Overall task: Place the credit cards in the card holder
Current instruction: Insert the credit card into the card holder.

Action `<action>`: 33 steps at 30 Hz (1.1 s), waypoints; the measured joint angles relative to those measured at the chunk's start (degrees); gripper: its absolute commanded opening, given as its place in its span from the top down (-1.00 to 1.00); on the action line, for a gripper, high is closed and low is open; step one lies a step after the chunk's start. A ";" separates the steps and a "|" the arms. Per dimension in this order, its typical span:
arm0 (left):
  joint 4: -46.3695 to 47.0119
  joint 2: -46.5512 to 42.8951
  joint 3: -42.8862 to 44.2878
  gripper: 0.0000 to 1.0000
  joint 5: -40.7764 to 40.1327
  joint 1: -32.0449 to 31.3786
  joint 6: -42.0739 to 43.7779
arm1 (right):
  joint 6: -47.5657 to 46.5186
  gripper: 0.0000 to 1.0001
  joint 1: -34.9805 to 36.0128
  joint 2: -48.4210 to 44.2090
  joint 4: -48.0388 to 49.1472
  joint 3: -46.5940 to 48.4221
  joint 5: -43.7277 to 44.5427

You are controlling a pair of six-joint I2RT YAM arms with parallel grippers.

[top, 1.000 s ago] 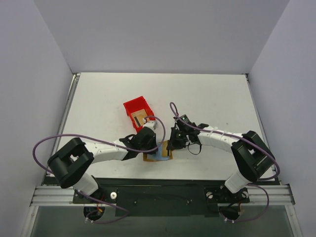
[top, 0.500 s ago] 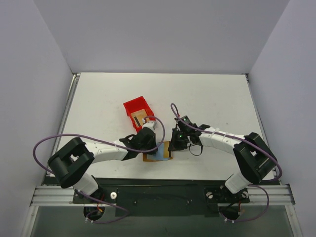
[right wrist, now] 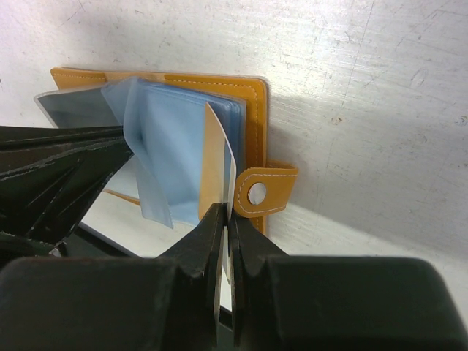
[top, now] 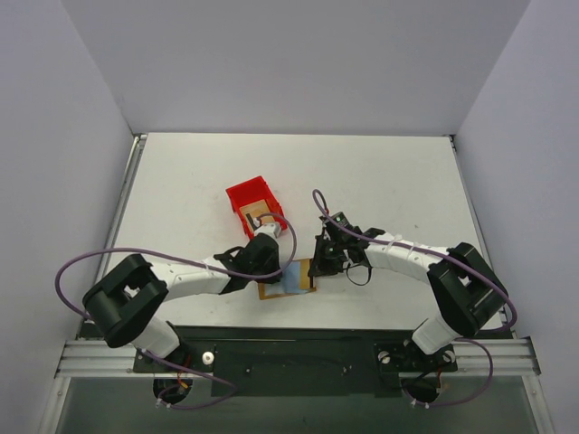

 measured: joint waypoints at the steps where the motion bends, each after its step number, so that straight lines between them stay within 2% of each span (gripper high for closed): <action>1: -0.35 -0.20 0.00 1.00 -0.09 0.02 -0.07 | -0.02 1.00 0.00 0.00 0.00 0.00 0.00; 6: -6.25 -4.20 -0.31 1.00 -2.38 0.11 -0.28 | -0.02 1.00 0.00 0.00 -0.02 0.00 0.04; 14: -19.12 -17.86 1.79 1.00 -11.47 0.48 -1.46 | -0.04 1.00 0.00 0.00 -0.04 0.00 0.09; 19: -16.79 -21.81 2.67 1.00 -11.30 0.63 -0.90 | -0.04 1.00 0.00 -0.15 0.00 -0.09 0.11; 33: -13.88 -21.70 1.40 1.00 -9.31 0.63 -0.83 | -0.96 1.00 0.31 -2.78 -0.04 -0.98 -1.73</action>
